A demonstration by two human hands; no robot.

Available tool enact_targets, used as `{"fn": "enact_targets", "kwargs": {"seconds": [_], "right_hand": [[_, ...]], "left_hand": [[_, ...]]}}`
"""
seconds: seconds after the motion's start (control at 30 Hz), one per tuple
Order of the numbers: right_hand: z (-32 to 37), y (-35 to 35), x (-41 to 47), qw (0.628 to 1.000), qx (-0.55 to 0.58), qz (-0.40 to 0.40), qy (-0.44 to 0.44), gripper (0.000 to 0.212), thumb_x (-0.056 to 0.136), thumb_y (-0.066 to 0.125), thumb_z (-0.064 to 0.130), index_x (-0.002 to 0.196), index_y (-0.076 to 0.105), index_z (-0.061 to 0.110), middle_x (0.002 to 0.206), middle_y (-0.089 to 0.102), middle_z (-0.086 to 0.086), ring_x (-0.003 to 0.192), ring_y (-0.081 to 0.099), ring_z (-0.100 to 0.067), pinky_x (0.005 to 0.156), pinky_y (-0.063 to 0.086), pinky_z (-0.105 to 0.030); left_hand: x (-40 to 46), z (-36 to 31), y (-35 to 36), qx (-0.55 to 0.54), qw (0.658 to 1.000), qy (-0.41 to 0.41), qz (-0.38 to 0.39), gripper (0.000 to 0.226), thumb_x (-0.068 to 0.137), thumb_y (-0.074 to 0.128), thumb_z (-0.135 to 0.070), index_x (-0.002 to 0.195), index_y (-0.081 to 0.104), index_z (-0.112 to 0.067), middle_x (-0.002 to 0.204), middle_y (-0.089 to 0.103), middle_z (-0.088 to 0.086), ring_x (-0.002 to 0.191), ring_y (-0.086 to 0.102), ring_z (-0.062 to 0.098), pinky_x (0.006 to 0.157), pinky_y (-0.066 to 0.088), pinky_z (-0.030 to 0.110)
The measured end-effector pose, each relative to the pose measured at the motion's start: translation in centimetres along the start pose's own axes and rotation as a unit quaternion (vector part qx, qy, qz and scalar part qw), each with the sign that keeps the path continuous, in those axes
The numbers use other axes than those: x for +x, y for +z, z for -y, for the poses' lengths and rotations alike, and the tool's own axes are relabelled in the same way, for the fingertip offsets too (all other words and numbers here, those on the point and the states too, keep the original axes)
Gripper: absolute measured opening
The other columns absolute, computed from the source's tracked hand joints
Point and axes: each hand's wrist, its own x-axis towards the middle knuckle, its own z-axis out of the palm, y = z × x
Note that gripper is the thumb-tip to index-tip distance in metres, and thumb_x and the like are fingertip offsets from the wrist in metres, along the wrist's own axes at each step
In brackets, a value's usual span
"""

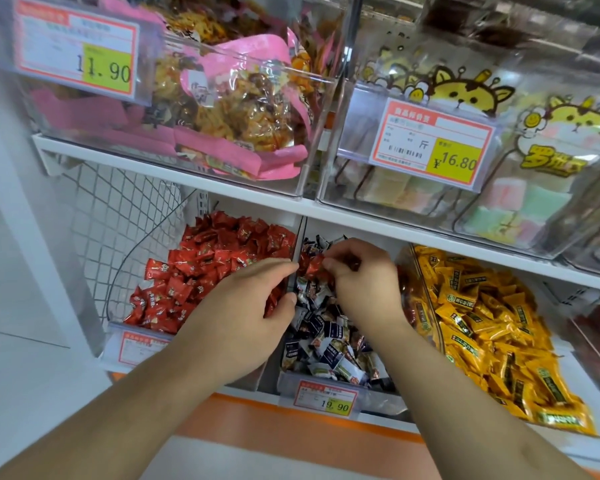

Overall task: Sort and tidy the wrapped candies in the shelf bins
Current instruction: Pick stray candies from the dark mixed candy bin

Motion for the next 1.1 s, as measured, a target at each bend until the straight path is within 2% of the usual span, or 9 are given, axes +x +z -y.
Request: {"fn": "enact_targets", "kwargs": {"seconds": [0.2,0.37,0.53,0.67,0.77,0.83,0.97,1.03,1.1], "right_hand": [[2.7,-3.9,-3.9,0.994,0.097,0.037,0.037,0.016,0.091,0.076,0.010,0.082,0.076,0.024,0.079,0.074,0.007,0.073,0.066,-0.007,0.064,0.050,-0.012],[3.6,-4.6,-6.5,0.989,0.121,0.088,0.020,0.016,0.090,0.077,0.008,0.081,0.076,0.021,0.079,0.074,0.004,0.074,0.068,-0.012,0.070,0.058,-0.023],[3.3,-4.6,-6.8,0.984,0.152,0.074,0.048,0.013,0.087,0.082,0.012,0.086,0.076,0.024,0.082,0.073,0.000,0.077,0.069,-0.020,0.074,0.062,-0.032],[3.1,-4.6,-6.7,0.982,0.164,0.062,0.069,0.010,0.087,0.082,0.016,0.084,0.076,0.024,0.081,0.072,0.000,0.073,0.066,-0.014,0.070,0.058,-0.023],[3.8,-3.8,-6.7,0.979,0.177,0.066,0.078,0.008,0.088,0.081,0.017,0.084,0.077,0.023,0.082,0.074,-0.003,0.076,0.069,-0.020,0.070,0.059,-0.025],[4.6,-2.9,-6.1,0.977,0.187,0.067,0.083,0.007,0.089,0.080,0.018,0.085,0.077,0.022,0.081,0.074,-0.002,0.075,0.070,-0.019,0.070,0.060,-0.029],[6.4,-0.3,-4.3,0.972,0.211,0.063,0.084,0.005,0.092,0.078,0.017,0.090,0.078,0.022,0.084,0.077,0.002,0.079,0.073,-0.011,0.072,0.060,-0.027],[6.7,0.6,-3.7,0.972,0.211,0.062,0.076,0.007,0.096,0.073,0.019,0.098,0.078,0.024,0.089,0.078,0.007,0.081,0.073,-0.003,0.070,0.056,-0.015],[6.2,0.5,-3.5,0.977,0.192,0.050,0.073,0.013,0.100,0.067,0.020,0.105,0.076,0.029,0.093,0.077,0.016,0.083,0.069,0.006,0.067,0.050,-0.007]], "left_hand": [[-0.1,-1.6,-0.5,0.021,0.999,0.027,-0.033,0.051,0.098,0.056,-0.052,0.146,0.049,-0.039,0.136,0.045,-0.027,0.133,0.031,-0.004,0.105,0.025,0.016],[-0.8,-3.3,-0.3,-0.031,0.998,0.045,-0.024,0.033,0.093,0.062,-0.055,0.122,0.067,-0.040,0.105,0.062,-0.027,0.102,0.056,-0.003,0.087,0.049,0.026],[-1.1,-3.4,-1.5,-0.055,0.997,-0.021,-0.058,0.010,0.093,0.072,-0.034,0.102,0.073,-0.040,0.083,0.067,-0.023,0.086,0.063,-0.005,0.068,0.048,0.012],[-0.5,-1.7,-3.7,-0.017,0.990,-0.085,-0.115,0.008,0.093,0.072,-0.032,0.095,0.072,-0.040,0.081,0.068,-0.023,0.081,0.063,-0.006,0.068,0.049,0.013],[-0.3,0.0,-4.9,0.008,0.981,-0.132,-0.145,0.010,0.092,0.074,-0.030,0.096,0.071,-0.039,0.082,0.067,-0.022,0.076,0.062,-0.005,0.063,0.044,0.014],[-0.2,1.1,-5.2,0.029,0.979,-0.152,-0.135,0.019,0.090,0.075,-0.023,0.100,0.071,-0.038,0.085,0.064,-0.022,0.077,0.061,-0.004,0.063,0.042,0.012],[-0.2,1.8,-4.9,0.043,0.979,-0.161,-0.114,0.029,0.088,0.068,-0.016,0.108,0.071,-0.037,0.100,0.064,-0.014,0.087,0.061,0.002,0.069,0.045,0.017],[-0.2,1.6,-4.8,0.034,0.981,-0.151,-0.113,0.030,0.091,0.064,-0.013,0.110,0.071,-0.036,0.104,0.065,-0.014,0.083,0.060,0.000,0.065,0.039,0.009],[-0.2,1.2,-4.7,0.013,0.984,-0.140,-0.112,0.029,0.093,0.061,-0.013,0.110,0.070,-0.034,0.104,0.064,-0.015,0.077,0.060,0.000,0.059,0.040,0.010]]}}
